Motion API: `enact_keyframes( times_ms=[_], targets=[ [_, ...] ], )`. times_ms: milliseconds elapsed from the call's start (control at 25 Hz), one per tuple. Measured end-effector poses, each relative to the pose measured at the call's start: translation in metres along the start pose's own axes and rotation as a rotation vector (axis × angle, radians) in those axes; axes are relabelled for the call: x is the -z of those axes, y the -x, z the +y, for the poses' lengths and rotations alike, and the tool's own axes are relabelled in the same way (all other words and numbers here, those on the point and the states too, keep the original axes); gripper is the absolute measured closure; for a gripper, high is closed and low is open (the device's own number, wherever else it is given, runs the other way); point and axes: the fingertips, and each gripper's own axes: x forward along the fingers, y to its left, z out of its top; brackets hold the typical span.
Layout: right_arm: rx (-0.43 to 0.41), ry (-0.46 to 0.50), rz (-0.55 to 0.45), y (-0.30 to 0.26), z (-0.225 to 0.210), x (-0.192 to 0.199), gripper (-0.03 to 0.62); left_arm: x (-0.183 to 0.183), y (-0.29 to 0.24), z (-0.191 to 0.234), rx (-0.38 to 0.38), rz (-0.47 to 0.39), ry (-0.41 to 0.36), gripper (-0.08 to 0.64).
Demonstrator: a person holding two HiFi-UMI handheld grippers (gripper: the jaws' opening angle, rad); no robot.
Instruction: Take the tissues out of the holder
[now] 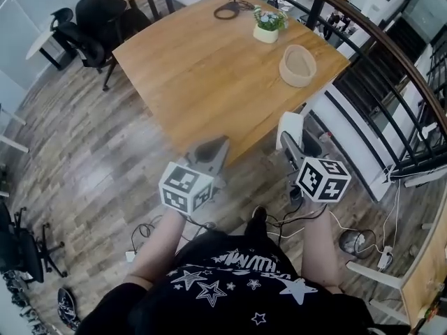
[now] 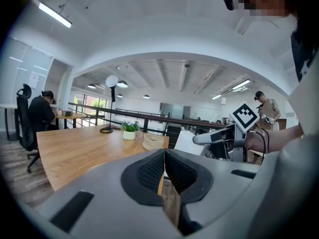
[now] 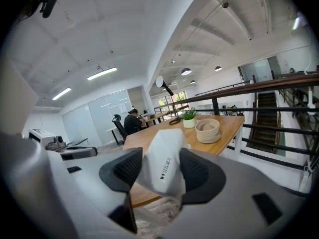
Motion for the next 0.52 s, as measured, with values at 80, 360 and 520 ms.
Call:
enact_keyframes(
  times_ms=[80,360,520],
  targets=[
    [0.009,0.002,-0.005,0.004,0.017,0.004,0.344,0.001,0.016,0.006,0.009,-0.004,-0.002,0.545],
    [0.048,-0.008,-0.004,0.025,0.056,0.028,0.344,0.009,0.056,0.011,0.049,-0.022,-0.001,0.545],
    [0.065,-0.015,-0.011,0.034,0.075,0.038,0.344,0.018,0.078,0.014,0.066,-0.017,0.005,0.545]
  ],
)
